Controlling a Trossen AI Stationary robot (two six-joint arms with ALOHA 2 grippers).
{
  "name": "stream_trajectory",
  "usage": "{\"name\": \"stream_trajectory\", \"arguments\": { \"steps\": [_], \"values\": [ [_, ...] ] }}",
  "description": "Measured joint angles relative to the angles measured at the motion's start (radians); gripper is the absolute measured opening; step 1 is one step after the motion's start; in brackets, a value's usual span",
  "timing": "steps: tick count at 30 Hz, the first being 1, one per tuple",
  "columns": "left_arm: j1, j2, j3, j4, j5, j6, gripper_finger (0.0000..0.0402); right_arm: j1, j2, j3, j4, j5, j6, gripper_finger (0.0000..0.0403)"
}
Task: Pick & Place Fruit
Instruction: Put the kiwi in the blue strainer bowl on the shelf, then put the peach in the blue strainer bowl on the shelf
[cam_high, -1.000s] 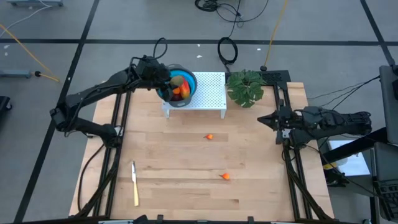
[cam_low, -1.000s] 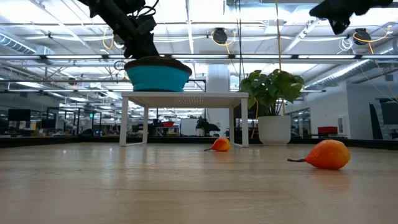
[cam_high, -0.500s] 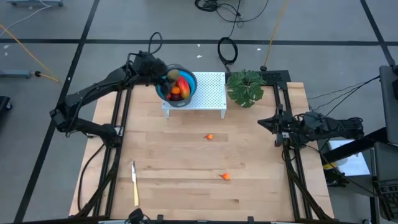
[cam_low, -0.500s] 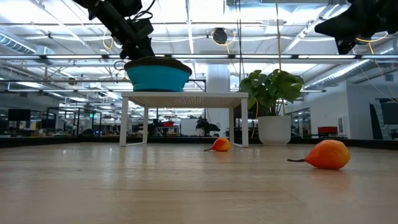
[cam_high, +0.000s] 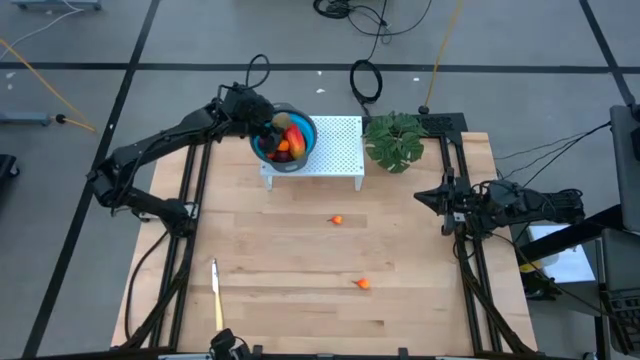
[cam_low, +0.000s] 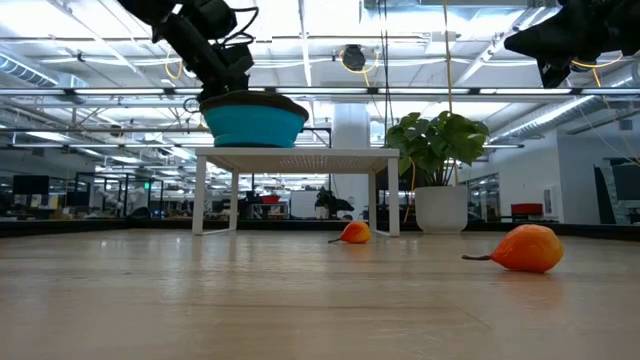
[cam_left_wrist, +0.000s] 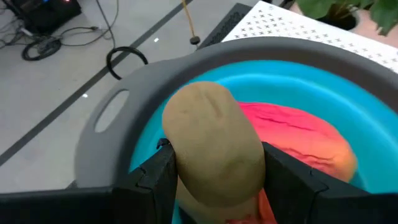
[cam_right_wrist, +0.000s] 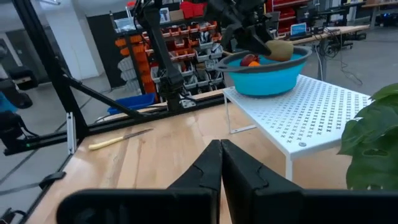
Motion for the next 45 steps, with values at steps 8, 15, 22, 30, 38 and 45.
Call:
{"name": "stream_trajectory", "arguments": {
  "steps": [8, 15, 22, 30, 38, 45],
  "values": [
    [0.0, 0.0, 0.0, -0.006, -0.03, -0.006, 0.0191, 0.0, 0.0, 0.0, -0.001, 0.0, 0.018, 0.0004],
    [0.0, 0.0, 0.0, -0.007, -0.031, -0.009, 0.0191, 0.0, 0.0, 0.0, -0.001, 0.0, 0.018, 0.0004],
    [0.0, 0.0, 0.0, -0.007, -0.031, -0.025, 0.0225, 0.0, 0.001, 0.0, -0.001, 0.0, 0.018, 0.0004],
    [0.0, -0.035, 0.0, -0.008, -0.031, -0.02, 0.0284, 0.0, 0.001, 0.0, -0.001, 0.0, 0.018, 0.0004],
    [-0.032, -0.168, 0.0, -0.009, -0.031, -0.103, 0.03, 0.0, 0.001, 0.0, -0.001, 0.0, 0.018, 0.0004],
    [-0.119, -0.3, 0.0, -0.099, -0.03, -0.355, 0.0281, 0.0, 0.001, 0.0, -0.001, 0.0, 0.039, 0.0004]
  ]
}}
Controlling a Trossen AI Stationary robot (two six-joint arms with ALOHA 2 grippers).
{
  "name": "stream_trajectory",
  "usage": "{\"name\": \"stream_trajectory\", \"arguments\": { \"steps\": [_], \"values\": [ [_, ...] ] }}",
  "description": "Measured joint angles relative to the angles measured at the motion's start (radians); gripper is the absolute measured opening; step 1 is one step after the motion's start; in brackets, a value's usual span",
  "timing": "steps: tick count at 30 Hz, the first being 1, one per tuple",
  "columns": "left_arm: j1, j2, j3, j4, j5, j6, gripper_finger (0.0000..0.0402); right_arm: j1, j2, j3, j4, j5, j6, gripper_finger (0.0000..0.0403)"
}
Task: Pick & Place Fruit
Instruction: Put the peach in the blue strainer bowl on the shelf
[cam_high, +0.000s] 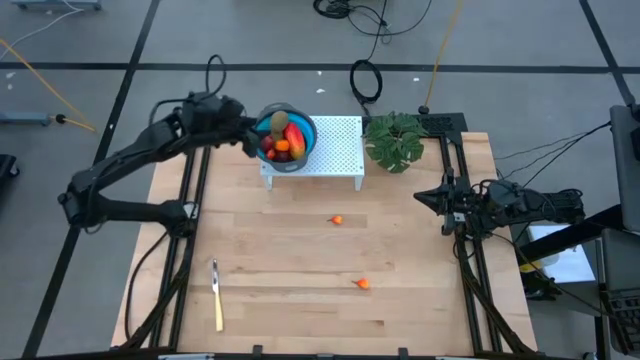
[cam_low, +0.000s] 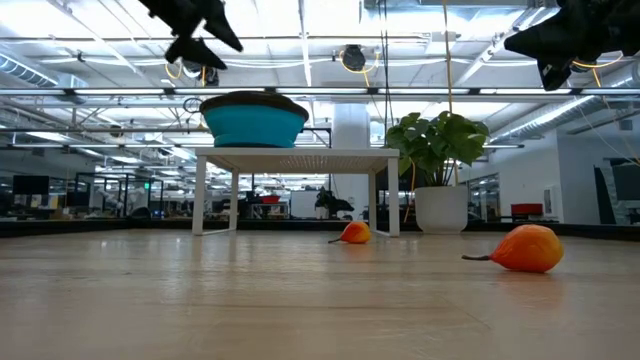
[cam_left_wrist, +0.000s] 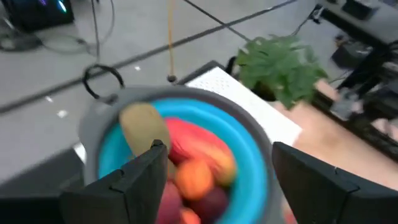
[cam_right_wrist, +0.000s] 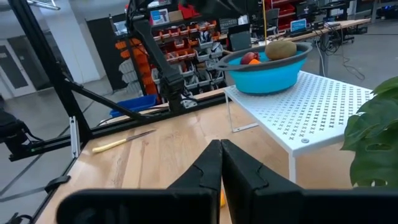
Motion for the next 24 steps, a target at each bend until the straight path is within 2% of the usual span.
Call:
{"name": "stream_trajectory", "arguments": {
  "steps": [5, 8, 11, 17, 24],
  "values": [
    [-0.114, -0.049, 0.0, -0.093, -0.048, -0.062, 0.0241, 0.0, 0.011, 0.0, -0.003, 0.0, -0.001, 0.0004],
    [-0.204, -0.051, -0.006, -0.098, -0.095, -0.066, 0.0208, 0.0, 0.032, 0.0, -0.002, -0.003, -0.004, 0.0004],
    [-0.296, -0.05, -0.02, -0.086, -0.145, -0.067, 0.0172, 0.0, 0.068, 0.0, -0.002, -0.052, -0.003, 0.0004],
    [-0.441, -0.051, -0.096, 0.028, -0.175, -0.066, 0.0097, 0.0, 0.164, 0.0, 0.028, -0.135, 0.004, 0.0004],
    [-0.536, -0.096, -0.259, 0.238, -0.175, -0.108, 0.001, 0.001, 0.292, 0.0, 0.213, -0.247, -0.086, 0.0004]
  ]
}}
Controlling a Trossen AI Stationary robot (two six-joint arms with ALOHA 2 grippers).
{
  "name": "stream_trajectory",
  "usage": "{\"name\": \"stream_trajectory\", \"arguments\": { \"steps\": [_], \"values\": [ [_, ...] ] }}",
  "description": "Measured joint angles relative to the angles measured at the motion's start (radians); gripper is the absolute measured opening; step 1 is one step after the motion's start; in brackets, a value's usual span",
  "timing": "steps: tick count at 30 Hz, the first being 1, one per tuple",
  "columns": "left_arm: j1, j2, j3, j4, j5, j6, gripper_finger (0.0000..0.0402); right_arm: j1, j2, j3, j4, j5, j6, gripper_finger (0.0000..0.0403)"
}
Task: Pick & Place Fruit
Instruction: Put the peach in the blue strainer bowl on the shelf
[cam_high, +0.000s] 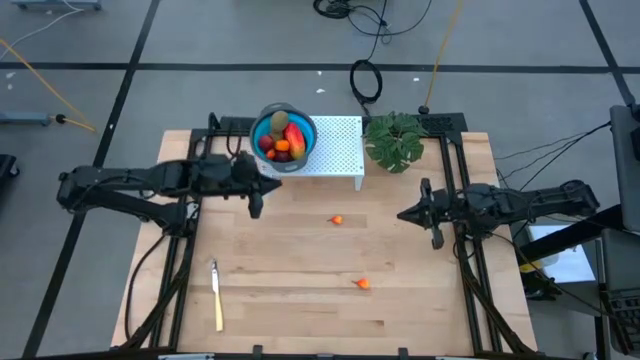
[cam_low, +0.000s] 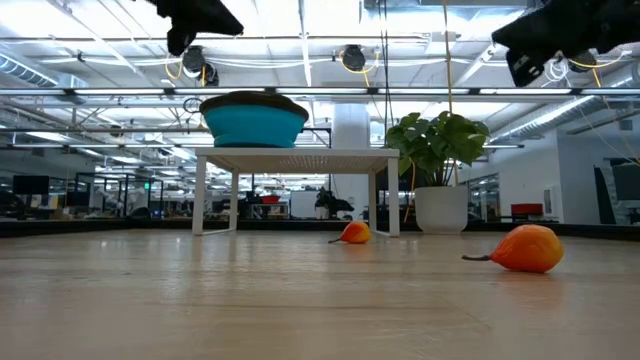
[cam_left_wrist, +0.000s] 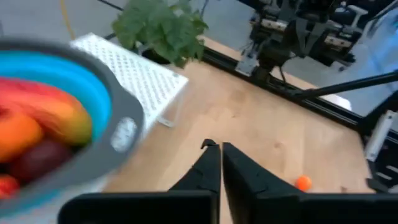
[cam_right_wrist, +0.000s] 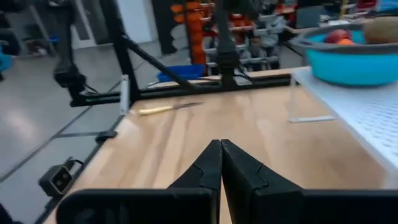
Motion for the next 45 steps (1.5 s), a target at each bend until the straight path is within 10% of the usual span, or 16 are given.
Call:
{"name": "stream_trajectory", "arguments": {
  "steps": [21, 45],
  "values": [
    [-0.149, -0.291, -0.391, 0.224, -0.078, 0.011, 0.0004, 0.341, 0.57, 0.195, 0.148, 0.022, 0.129, 0.0001],
    [-0.149, -0.636, -0.439, -0.098, -0.021, 0.136, 0.0005, 0.386, 1.099, 0.706, -0.35, 0.017, 0.176, 0.0008]
  ]
}}
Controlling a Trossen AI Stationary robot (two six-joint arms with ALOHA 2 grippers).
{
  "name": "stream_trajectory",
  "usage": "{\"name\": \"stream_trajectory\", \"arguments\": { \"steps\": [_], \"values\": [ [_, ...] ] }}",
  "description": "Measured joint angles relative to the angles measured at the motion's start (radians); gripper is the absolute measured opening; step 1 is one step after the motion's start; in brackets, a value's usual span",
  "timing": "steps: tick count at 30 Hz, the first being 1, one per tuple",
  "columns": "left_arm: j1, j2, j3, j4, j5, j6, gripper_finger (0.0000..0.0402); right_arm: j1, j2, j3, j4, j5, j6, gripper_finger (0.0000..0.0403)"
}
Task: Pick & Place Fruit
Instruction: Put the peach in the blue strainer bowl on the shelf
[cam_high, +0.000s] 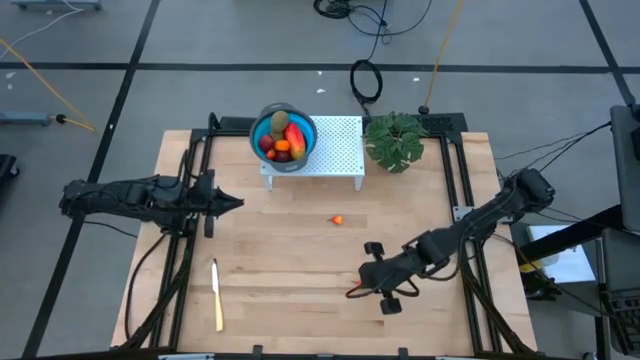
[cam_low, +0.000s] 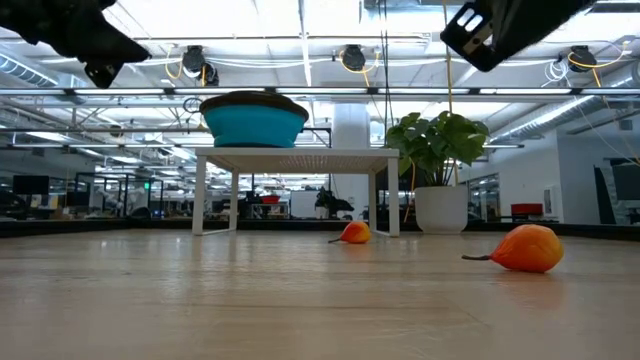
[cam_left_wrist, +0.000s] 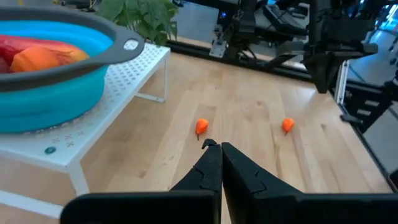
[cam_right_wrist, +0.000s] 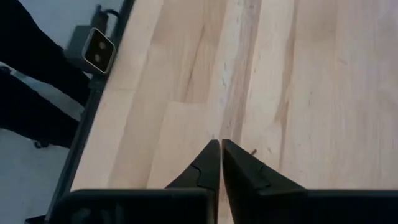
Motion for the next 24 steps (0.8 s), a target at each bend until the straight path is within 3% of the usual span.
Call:
{"name": "stream_trajectory", "arguments": {
  "steps": [6, 17, 24],
  "values": [
    [0.0, -0.015, 0.0, -0.016, 0.029, 0.014, 0.0012, -0.003, 0.011, 0.0, -0.023, -0.001, 0.05, 0.0054],
    [0.0, -0.014, 0.0, -0.019, 0.032, 0.024, 0.0005, -0.003, 0.011, -0.034, -0.046, -0.058, 0.13, 0.0179],
    [0.0, -0.014, 0.0, -0.019, 0.032, 0.014, 0.0017, -0.01, 0.011, -0.087, -0.035, -0.051, 0.128, 0.0211]
  ]
}}
